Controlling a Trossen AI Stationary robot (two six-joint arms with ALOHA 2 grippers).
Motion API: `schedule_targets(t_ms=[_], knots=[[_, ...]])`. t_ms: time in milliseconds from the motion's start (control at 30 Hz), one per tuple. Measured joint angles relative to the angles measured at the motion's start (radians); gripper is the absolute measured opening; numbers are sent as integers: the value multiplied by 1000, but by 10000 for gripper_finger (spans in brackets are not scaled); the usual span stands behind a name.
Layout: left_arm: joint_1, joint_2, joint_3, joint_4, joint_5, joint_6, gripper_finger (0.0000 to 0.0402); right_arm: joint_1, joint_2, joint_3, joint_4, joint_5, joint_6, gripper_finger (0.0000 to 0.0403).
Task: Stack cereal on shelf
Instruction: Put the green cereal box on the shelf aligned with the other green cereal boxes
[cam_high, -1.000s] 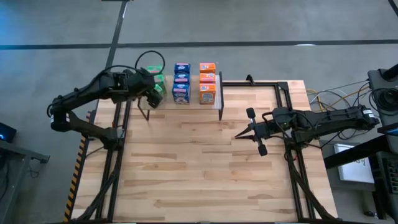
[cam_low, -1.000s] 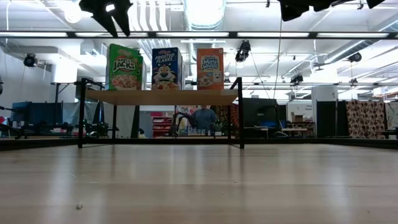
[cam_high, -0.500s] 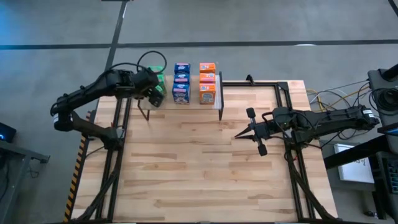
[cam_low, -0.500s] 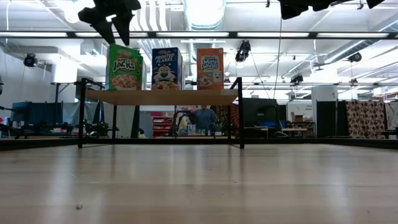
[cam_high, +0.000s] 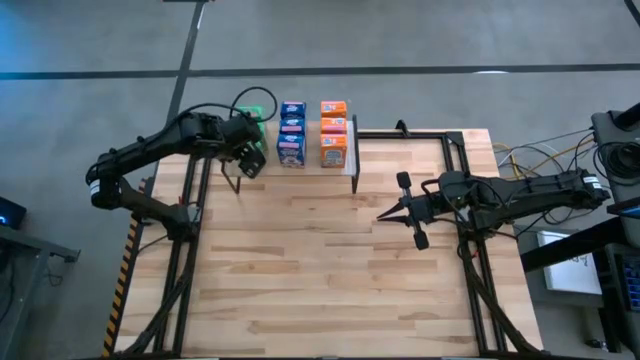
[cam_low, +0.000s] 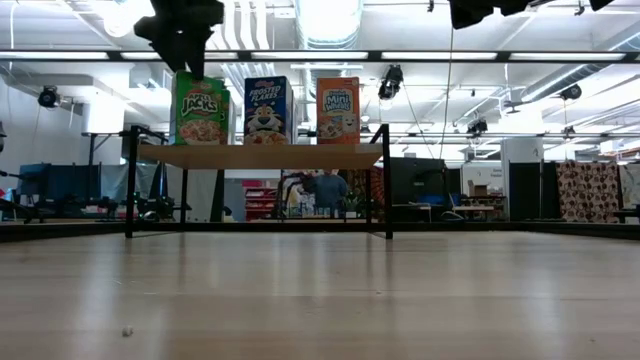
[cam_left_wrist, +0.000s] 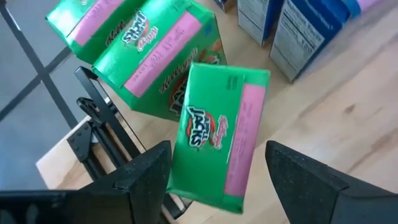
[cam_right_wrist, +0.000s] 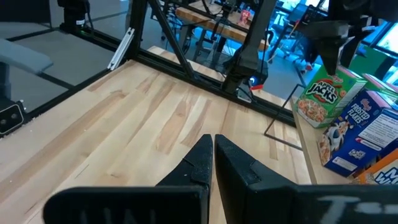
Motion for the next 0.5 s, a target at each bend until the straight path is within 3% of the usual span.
schedule_targets(t_ms=[500], knots=[[0,-2,-2,-37,34,124,186,0,0,0,16,0,-26,9]])
